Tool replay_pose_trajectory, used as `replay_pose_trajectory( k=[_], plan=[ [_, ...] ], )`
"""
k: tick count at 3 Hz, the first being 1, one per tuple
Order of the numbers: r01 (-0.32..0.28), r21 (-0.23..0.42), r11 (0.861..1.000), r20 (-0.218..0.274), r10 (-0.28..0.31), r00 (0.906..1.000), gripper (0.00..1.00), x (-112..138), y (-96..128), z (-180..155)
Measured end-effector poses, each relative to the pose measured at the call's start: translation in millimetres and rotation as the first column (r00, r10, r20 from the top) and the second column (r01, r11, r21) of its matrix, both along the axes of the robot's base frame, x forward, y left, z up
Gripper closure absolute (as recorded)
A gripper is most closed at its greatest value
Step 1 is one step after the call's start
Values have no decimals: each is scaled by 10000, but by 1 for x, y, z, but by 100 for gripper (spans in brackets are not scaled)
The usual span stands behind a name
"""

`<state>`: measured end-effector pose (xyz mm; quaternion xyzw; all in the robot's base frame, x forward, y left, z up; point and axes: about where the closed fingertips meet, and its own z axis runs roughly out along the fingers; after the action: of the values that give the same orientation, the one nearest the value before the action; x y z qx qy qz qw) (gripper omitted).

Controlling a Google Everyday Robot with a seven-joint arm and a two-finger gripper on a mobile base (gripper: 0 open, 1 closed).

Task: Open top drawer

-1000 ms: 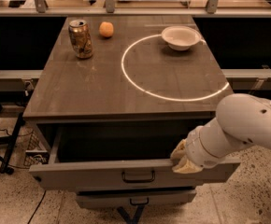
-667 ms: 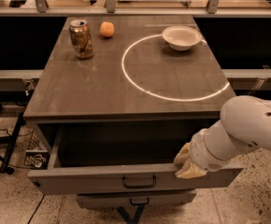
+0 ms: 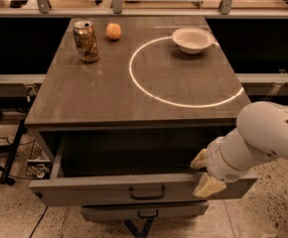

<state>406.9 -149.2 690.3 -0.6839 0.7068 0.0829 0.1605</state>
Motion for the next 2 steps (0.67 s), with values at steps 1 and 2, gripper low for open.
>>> replay_pose_trajectory(
  k=[1, 2],
  plan=[
    [20, -909, 9959, -533, -69, 9986, 0, -18, -21, 8],
    [-49, -1482, 9890, -661, -49, 9978, 16, -18, -30, 34]
  ],
)
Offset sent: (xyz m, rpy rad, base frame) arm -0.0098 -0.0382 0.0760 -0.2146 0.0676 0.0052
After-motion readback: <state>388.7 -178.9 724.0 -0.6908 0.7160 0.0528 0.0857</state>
